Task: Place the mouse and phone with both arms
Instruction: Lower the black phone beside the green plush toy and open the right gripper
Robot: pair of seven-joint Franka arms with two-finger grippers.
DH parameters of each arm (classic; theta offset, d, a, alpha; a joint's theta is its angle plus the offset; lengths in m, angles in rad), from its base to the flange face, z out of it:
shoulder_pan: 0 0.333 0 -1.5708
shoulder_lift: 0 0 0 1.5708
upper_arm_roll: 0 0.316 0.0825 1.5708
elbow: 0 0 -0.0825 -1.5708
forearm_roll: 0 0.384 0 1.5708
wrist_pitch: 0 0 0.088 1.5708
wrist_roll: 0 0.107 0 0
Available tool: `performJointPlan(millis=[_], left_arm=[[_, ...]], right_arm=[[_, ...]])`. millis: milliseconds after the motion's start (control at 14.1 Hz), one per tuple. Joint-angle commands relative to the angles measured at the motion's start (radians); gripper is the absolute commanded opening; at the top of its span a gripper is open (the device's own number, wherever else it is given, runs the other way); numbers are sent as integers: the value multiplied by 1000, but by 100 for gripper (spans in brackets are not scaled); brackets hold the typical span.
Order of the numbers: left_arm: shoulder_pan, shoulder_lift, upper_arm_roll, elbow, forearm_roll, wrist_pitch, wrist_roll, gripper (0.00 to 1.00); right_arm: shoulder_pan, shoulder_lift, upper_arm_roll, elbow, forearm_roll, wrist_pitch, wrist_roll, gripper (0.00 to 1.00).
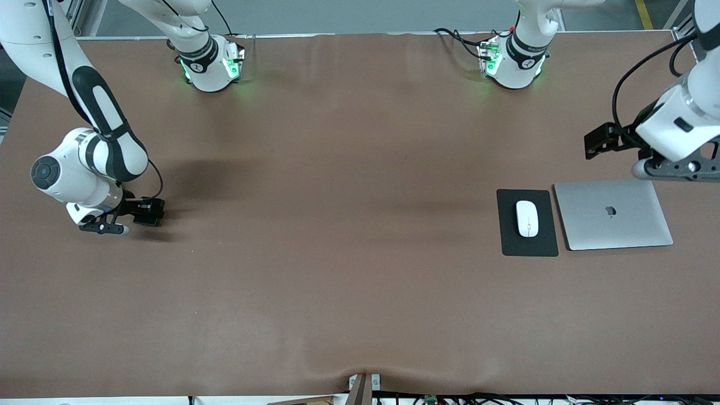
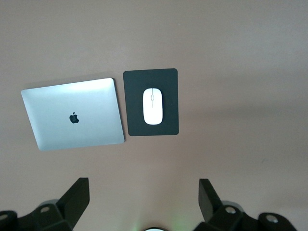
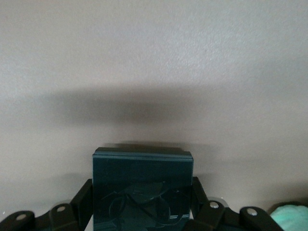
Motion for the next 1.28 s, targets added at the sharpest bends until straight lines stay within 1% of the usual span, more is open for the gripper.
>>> performJointPlan(millis=[0,142,284,355,498,569,640,711,782,1209], left_arm=[[-10,51,17,44,-10,4,-9,100],[9,58,17,46,-18,5,-19,100],[10,47,20,43,-9,3,-19,100],[10,41,20,43,-15,3,-19,100],[8,41,17,43,-19,3,-13,100],[8,39,15,43,-18,3,-14,100],[8,39,15,43,-16,3,-16,100],[8,39,15,43,-10,3,-16,100],[10,39,18,43,-12,3,-14,100],[11,35,21,43,-6,3,-25,100]], right_arm=[[-18,-49,15,-56,-15,-2,-4,30],[-23,-50,15,-62,-15,-2,-13,34],[-32,-50,15,-65,-15,-2,-67,35],[-38,-50,15,-65,-15,-2,-90,38],[-41,-52,15,-68,-15,-3,-104,41],[-43,-52,15,-73,-15,-3,-113,47],[-44,-50,15,-73,-15,-3,-113,67],[-43,-50,15,-73,-15,-3,-113,95],[-43,-50,15,-73,-15,-5,-113,100],[-32,-68,18,-60,-15,-11,-104,100]])
